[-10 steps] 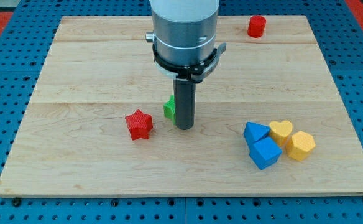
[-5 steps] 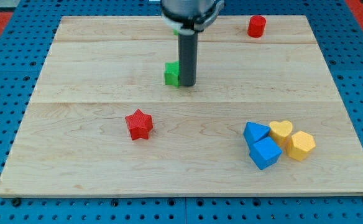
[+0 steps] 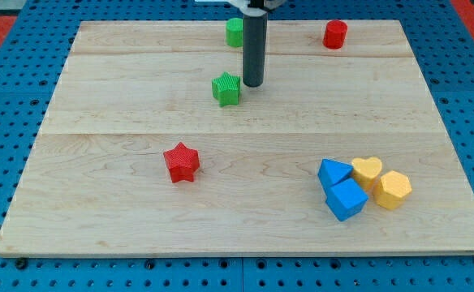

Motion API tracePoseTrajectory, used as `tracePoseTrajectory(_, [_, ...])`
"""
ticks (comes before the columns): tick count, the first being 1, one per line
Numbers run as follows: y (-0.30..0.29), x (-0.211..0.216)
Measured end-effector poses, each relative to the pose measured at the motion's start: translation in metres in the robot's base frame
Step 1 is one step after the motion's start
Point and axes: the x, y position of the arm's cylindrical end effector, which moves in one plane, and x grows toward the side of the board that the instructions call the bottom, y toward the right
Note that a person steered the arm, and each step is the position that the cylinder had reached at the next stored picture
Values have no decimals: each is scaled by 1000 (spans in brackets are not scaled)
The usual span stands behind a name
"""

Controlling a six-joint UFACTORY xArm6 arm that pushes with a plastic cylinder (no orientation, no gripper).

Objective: Move the green star to the right of the red star

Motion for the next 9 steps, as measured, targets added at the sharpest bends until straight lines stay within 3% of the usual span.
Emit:
tracePoseTrajectory(1, [-61,5])
tracePoseTrajectory(2, [-86,77])
tracePoseTrajectory(3, [-106,115])
tracePoseTrajectory(4, [-152,66])
tracePoseTrajectory(5, [-128,-1])
tracePoseTrajectory(6, [-44,25])
tracePoseTrajectory(7, [-22,94])
tracePoseTrajectory(8, [-40,53])
tracePoseTrajectory(9, [-76,39])
